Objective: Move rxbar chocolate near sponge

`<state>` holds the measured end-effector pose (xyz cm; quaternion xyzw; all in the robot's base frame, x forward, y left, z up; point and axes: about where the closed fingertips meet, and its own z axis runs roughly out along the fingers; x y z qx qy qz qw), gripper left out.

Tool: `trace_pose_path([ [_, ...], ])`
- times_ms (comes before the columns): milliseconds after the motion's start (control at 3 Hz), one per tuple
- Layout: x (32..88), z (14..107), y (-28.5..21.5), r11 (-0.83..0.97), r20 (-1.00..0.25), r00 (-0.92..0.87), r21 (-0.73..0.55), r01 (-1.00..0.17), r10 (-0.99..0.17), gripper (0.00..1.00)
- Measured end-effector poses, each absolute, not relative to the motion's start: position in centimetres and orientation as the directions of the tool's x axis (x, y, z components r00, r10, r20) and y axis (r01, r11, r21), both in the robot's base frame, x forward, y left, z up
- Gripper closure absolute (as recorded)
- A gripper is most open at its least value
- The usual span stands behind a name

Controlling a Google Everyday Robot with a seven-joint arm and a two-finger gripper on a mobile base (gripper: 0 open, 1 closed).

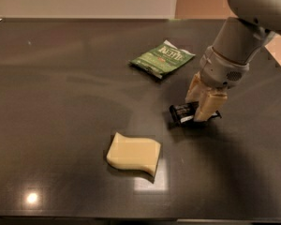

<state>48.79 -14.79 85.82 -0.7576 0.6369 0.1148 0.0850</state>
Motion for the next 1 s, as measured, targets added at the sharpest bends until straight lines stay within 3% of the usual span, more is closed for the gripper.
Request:
trace_pose_path([
  [667,46.4,86.6,-9.3,-0.283,-0.319,0.256,0.040,-0.958,-0.913,1.00],
  [1000,46.2,87.0,-7.1,-0.329,-0.343,0.295,0.043,-0.943,-0.892,0.82],
])
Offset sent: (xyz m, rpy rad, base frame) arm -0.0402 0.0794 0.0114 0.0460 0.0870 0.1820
